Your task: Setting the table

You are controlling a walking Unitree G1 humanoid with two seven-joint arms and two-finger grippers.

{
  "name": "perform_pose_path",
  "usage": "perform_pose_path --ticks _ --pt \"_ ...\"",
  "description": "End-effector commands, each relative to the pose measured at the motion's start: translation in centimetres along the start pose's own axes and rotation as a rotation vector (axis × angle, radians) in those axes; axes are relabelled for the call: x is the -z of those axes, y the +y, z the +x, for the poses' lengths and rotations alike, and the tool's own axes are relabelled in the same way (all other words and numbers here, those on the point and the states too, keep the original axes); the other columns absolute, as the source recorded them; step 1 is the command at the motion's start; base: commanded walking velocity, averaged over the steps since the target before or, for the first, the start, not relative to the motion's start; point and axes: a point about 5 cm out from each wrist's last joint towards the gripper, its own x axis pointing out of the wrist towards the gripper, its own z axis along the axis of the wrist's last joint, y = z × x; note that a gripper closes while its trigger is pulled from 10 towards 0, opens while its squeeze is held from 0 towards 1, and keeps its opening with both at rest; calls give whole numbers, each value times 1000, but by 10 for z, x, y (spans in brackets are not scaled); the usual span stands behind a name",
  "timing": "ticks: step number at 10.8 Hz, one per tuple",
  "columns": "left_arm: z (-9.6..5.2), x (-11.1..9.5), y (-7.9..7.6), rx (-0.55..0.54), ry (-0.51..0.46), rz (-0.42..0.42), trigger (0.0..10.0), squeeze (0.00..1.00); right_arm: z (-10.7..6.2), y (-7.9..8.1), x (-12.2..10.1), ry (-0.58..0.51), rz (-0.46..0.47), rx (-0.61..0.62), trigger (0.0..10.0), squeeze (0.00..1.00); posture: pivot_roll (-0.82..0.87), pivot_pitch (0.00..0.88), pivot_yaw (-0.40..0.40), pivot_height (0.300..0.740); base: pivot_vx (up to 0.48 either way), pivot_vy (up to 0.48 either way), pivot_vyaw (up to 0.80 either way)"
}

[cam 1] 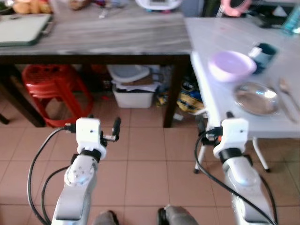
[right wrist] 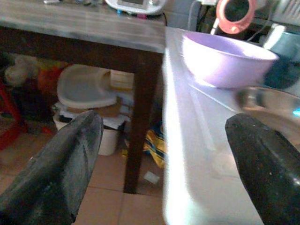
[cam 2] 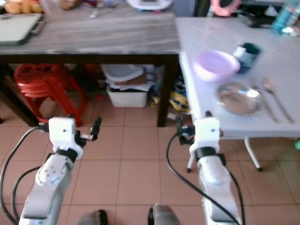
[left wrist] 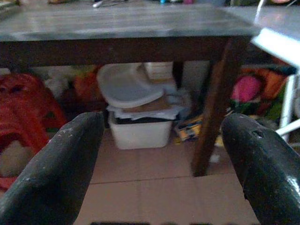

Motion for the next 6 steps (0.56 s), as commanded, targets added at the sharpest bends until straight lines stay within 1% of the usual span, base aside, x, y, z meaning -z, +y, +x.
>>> perform_pose_path --ticks 1,6 --pt "-3 0 3 -7 7 5 10000 0 -3 2 0 4 12 0 10000 0 -62 155 9 740 0 -428 0" --pt "-3 2 1 -2 24 6 10000 0 0 1 -1 -1 13 0 10000 0 -61 158 15 740 0 -442 0"
